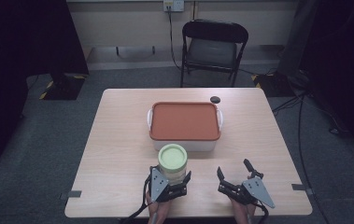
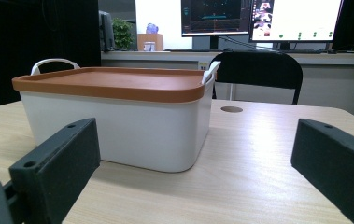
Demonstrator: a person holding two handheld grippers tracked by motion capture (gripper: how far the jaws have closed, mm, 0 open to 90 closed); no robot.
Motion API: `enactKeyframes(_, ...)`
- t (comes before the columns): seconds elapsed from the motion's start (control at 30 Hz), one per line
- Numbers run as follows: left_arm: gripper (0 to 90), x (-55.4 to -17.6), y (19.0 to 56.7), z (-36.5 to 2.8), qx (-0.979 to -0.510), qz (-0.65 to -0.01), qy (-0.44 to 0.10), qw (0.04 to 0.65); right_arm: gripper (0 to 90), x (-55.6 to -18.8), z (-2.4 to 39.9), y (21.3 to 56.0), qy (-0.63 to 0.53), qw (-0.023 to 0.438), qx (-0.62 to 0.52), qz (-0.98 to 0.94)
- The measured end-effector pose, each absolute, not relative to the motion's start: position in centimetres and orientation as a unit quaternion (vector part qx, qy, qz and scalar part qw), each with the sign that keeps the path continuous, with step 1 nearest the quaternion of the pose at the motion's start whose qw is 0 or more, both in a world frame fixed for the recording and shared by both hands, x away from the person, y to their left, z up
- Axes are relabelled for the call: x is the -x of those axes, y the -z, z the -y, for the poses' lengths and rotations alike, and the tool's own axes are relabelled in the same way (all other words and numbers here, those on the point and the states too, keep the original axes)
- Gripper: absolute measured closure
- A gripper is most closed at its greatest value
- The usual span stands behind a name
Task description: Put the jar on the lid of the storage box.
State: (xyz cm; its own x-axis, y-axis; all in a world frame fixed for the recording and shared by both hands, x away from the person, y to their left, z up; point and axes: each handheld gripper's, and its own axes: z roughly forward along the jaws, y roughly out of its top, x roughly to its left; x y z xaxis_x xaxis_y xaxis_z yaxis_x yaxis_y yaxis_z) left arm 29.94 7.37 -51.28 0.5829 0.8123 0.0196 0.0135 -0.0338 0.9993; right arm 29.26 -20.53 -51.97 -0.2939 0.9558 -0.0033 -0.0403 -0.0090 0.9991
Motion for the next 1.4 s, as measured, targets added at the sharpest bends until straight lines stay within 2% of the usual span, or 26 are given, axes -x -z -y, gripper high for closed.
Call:
enactKeyframes(0.7, 11.6, -29.9, 49.7, -8.4, -0.633, -0.326, -0.315, 0.627, 0.4, -29.2, 20.5, 52.0, -0.58, 0.431, -0.409, -0.557)
enactKeyframes(1.4, 11.6, -30.8, 48.4, -8.1, -0.646, -0.309, -0.338, 0.611, 0.4, -29.1, 20.5, 52.0, -0.582, 0.43, -0.408, -0.557)
